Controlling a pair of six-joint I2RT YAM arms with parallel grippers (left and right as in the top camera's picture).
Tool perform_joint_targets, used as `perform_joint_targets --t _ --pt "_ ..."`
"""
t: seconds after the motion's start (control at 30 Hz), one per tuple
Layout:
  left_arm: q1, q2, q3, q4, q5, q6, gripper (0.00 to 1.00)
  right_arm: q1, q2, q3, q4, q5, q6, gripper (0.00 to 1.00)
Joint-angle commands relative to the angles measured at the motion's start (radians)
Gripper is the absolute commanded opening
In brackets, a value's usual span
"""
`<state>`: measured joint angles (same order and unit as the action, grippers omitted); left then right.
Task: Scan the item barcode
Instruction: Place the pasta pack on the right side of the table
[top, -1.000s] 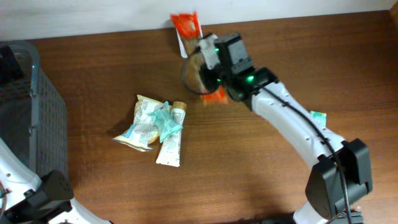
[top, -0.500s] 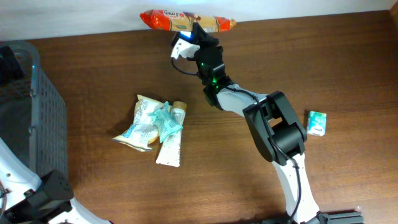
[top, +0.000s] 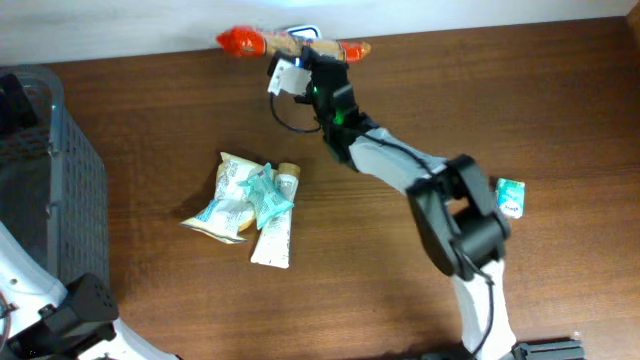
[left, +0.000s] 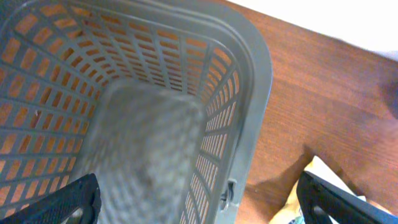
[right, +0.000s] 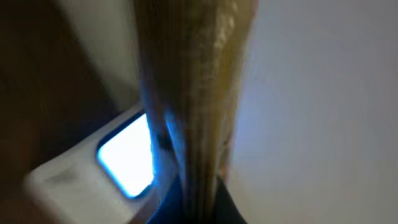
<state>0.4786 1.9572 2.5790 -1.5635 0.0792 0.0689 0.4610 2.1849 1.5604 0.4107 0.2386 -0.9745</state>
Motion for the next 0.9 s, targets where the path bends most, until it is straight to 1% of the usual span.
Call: perform_joint_targets --t 0.0,0.03,0.07,0.1,0.13,0.17,0.2,0.23,0.27,0.33,0.37,0.47,0.57,0.63,0.67,0.73,0.77,0.8,0.87 --pt "0.002 0.0 0.006 0.002 0.01 0.015 0.99 0.003 -0.34 0.049 -0.192 0.009 0.306 0.04" --pt "0.002 0.0 0.006 0.002 0.01 0.015 0.99 0.001 -0.418 0.049 -0.32 0.009 0.41 0.04" --pt "0.002 0.0 0.006 0.002 0.01 0.015 0.99 -0.013 -0.525 0.049 -0.54 -0.005 0.588 0.04" --pt "0.002 0.0 0.006 0.002 0.01 0.015 0.99 -0.033 -0.589 0.049 -0.725 -0.047 0.69 0.04" --pt "0.002 0.0 0.006 0.002 0.01 0.015 0.99 -0.078 -0.644 0.049 -0.996 -0.088 0.828 0.04" --pt "0.002 0.0 0.006 0.002 0.01 0.015 0.99 -0.119 -0.652 0.049 -1.151 -0.089 0.914 0.04" --pt "0.002 0.0 0.006 0.002 0.01 0.015 0.99 -0.196 -0.643 0.043 -1.328 -0.09 0.99 0.04" --pt "0.002 0.0 0.006 0.002 0.01 0.015 0.99 -0.268 -0.628 0.026 -1.418 -0.123 1.022 0.04" --pt "0.002 0.0 0.006 0.002 0.01 0.015 0.99 -0.386 -0.603 -0.023 -1.46 -0.236 1.021 0.04" --pt "0.002 0.0 0.006 0.002 0.01 0.015 0.99 -0.558 -0.554 -0.08 -1.456 -0.373 1.02 0.04" --pt "0.002 0.0 0.006 0.002 0.01 0.015 0.99 -0.638 -0.517 -0.095 -1.458 -0.393 1.016 0.04" --pt "0.002 0.0 0.006 0.002 0.01 0.015 0.99 -0.744 -0.374 -0.097 -1.46 -0.393 1.009 0.04" --pt "0.002 0.0 0.006 0.002 0.01 0.015 0.99 -0.741 -0.326 -0.097 -1.463 -0.4 1.009 0.04" --pt "0.002 0.0 0.006 0.002 0.01 0.015 0.99 -0.745 -0.335 -0.04 -1.501 -0.436 1.009 0.05" --pt "0.002 0.0 0.006 0.002 0.01 0.015 0.99 -0.745 -0.335 0.04 -1.561 -0.478 1.009 0.09" --pt "0.002 0.0 0.006 0.002 0.01 0.015 0.99 -0.735 -0.335 0.242 -1.696 -0.61 0.986 0.13" --pt "0.002 0.0 0.006 0.002 0.01 0.015 0.99 -0.721 -0.335 0.318 -1.738 -0.689 0.971 0.13" --pt "0.002 0.0 0.006 0.002 0.01 0.015 0.99 -0.667 -0.335 0.391 -1.763 -0.788 0.953 0.13" --pt "0.002 0.0 0.006 0.002 0.01 0.015 0.99 -0.524 -0.329 0.38 -1.742 -0.803 0.953 0.13"
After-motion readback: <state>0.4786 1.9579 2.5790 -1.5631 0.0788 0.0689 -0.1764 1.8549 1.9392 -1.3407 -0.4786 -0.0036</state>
